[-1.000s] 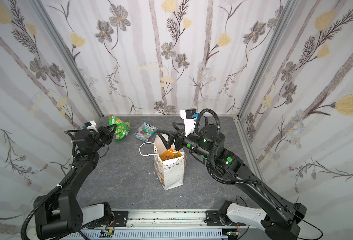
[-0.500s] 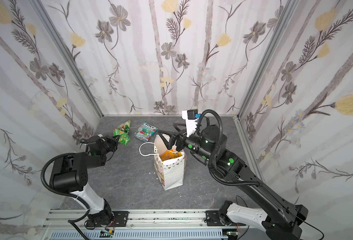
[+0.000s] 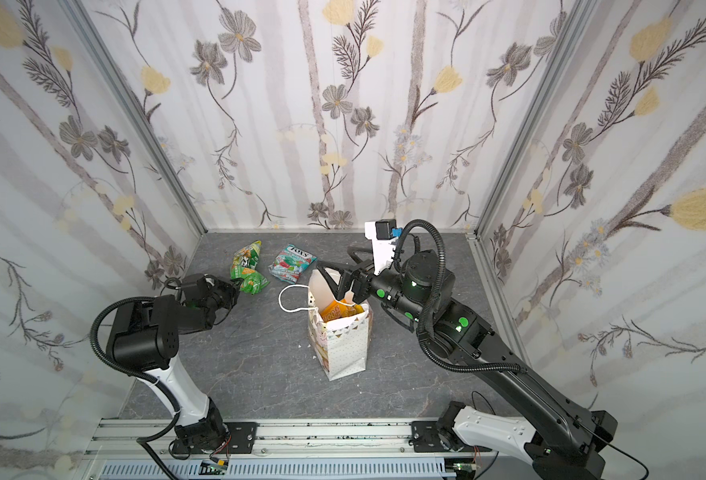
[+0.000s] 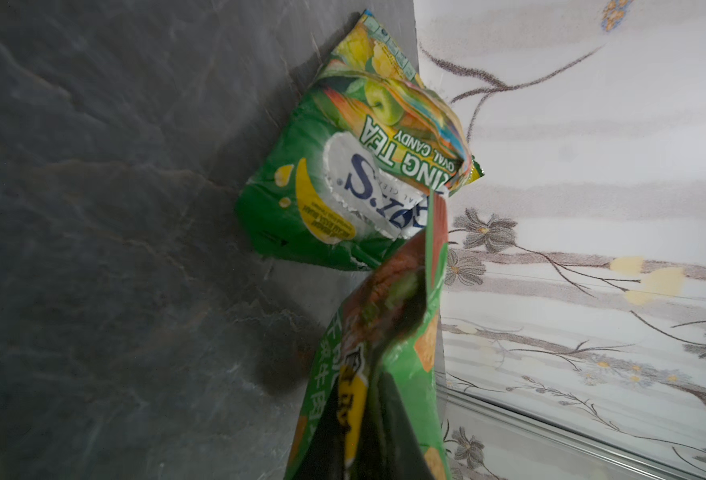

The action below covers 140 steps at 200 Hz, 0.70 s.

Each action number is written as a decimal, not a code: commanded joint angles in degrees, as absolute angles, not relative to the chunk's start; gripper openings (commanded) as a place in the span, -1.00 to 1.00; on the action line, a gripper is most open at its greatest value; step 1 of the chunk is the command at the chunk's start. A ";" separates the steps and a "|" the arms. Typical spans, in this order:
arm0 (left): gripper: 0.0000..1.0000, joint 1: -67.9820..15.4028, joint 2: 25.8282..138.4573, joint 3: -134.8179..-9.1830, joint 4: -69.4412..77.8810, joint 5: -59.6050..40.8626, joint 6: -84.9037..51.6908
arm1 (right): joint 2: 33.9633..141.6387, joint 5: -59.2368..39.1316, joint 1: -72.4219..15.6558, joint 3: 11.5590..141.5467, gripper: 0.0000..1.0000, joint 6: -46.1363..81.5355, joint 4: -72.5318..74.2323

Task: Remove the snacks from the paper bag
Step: 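Lower the green chip bag beside the candy packs and open the left gripper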

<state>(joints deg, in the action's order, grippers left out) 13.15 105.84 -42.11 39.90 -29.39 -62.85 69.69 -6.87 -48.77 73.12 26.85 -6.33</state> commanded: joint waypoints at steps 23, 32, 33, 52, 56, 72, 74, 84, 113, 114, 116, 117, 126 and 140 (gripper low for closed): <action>-0.23 13.20 100.72 -47.01 15.20 -21.78 -48.95 | 70.05 -5.80 -48.62 74.16 0.99 26.19 -6.68; -0.11 13.26 100.12 -49.45 8.11 -19.67 -45.44 | 70.15 -5.80 -48.60 74.21 0.99 26.24 -6.68; -0.10 13.22 100.11 -49.64 7.48 -19.42 -45.09 | 70.19 -5.80 -48.60 74.24 0.99 26.21 -6.68; 0.08 13.21 99.28 -52.57 -0.19 -15.91 -40.30 | 70.32 -5.95 -48.60 74.36 0.99 26.19 -6.59; 0.12 13.27 99.11 -52.93 -1.23 -15.25 -39.76 | 70.38 -5.96 -48.56 74.43 0.99 26.19 -6.59; 0.28 13.19 98.67 -54.33 -4.46 -13.07 -37.95 | 70.49 -6.12 -48.62 74.67 0.99 26.19 -6.48; 0.31 13.18 98.65 -54.61 -4.89 -12.85 -37.68 | 70.53 -6.19 -48.56 74.70 0.99 26.19 -6.50; 0.48 13.21 98.86 -55.83 -6.89 -12.41 -36.41 | 70.50 -6.31 -48.65 74.84 0.99 26.19 -6.59; 0.77 13.23 99.25 -59.89 -12.65 -12.39 -32.07 | 70.24 -6.14 -48.61 74.83 0.99 26.19 -6.59; 0.78 13.21 99.15 -59.87 -12.65 -12.44 -31.99 | 70.23 -6.15 -48.61 74.86 0.99 26.19 -6.59; 0.79 13.19 98.90 -59.75 -12.68 -12.47 -31.75 | 70.25 -6.09 -48.63 74.83 0.99 26.19 -6.57; 0.80 13.19 98.71 -59.71 -12.67 -12.47 -31.70 | 70.28 -6.12 -48.62 74.77 0.99 26.19 -6.58; 0.87 13.19 97.45 -59.51 -12.53 -12.27 -30.92 | 70.20 -5.98 -48.61 74.72 0.99 26.19 -6.59; 0.92 13.16 95.84 -59.95 -13.80 -11.24 -29.64 | 70.23 -6.06 -48.67 74.66 0.99 26.28 -6.51</action>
